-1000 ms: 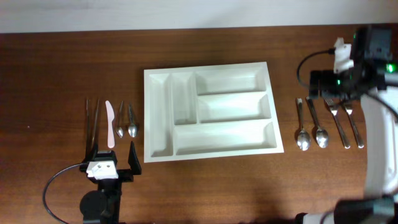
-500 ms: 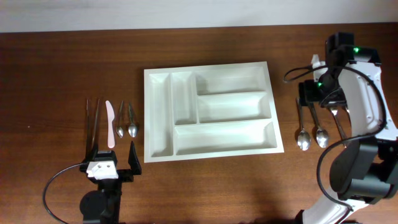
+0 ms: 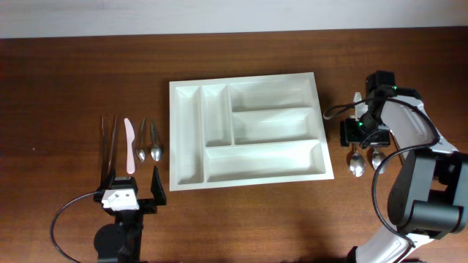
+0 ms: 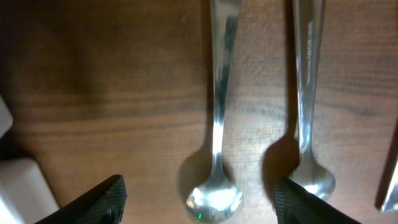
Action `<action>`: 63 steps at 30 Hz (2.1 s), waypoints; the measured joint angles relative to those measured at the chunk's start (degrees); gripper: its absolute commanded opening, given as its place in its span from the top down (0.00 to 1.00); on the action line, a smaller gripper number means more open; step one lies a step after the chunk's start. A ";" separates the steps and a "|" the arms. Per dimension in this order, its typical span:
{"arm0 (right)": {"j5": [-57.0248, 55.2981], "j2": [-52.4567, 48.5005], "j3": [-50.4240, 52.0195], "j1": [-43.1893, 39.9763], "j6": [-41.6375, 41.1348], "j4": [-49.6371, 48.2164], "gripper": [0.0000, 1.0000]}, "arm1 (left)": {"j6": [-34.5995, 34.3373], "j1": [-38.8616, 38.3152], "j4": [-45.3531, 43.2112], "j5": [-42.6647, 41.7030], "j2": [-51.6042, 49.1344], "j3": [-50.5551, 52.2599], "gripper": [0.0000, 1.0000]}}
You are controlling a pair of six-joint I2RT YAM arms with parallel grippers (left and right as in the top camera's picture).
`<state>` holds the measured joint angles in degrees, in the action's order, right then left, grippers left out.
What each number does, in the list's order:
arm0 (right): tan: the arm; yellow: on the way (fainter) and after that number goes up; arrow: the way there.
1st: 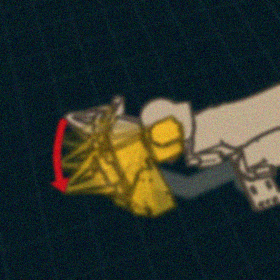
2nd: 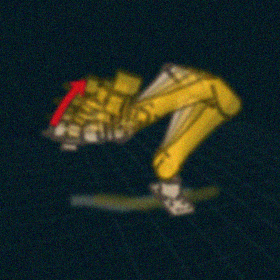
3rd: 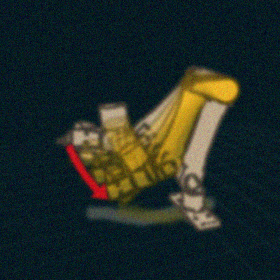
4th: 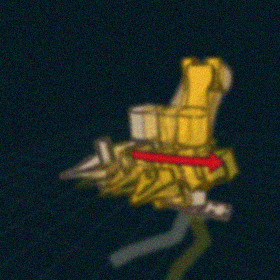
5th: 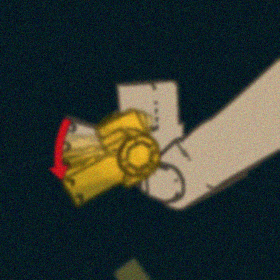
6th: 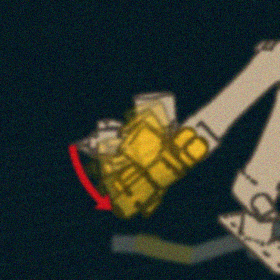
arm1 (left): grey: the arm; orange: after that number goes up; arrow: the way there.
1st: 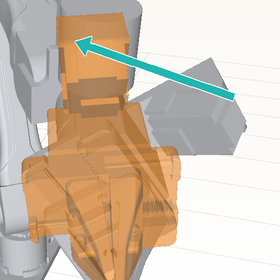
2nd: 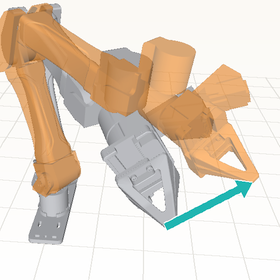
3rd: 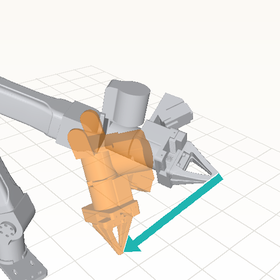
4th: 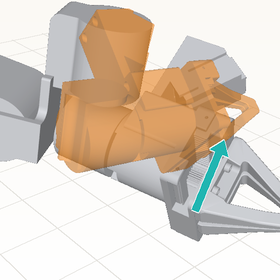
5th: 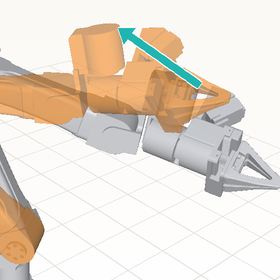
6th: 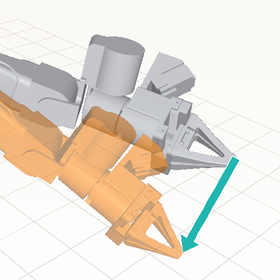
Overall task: Pack container
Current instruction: 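Move the right gripper over the right spoons and grasp one spoon, then carry the spoon with the right gripper into the tray's middle compartment and release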
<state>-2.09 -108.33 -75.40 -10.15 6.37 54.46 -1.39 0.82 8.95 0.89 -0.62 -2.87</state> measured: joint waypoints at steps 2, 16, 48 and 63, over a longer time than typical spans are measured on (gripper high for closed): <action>0.00 0.00 0.68 0.00 -0.28 -1.55 0.31 | 0.00 0.00 0.00 0.02 0.00 0.00 0.01; 0.50 -0.07 9.33 -1.77 -2.99 -11.69 0.55 | 0.00 0.00 0.00 0.02 0.00 0.00 0.01; 3.10 1.03 -22.49 8.63 7.67 10.45 0.96 | 0.00 0.00 0.00 0.02 0.00 0.00 0.01; 12.57 1.42 -25.03 26.58 57.29 15.78 0.96 | 0.00 0.00 0.00 0.02 0.00 0.00 0.01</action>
<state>10.48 -106.91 -100.42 16.43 63.66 70.24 -1.39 0.82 8.95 0.91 -0.62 -2.87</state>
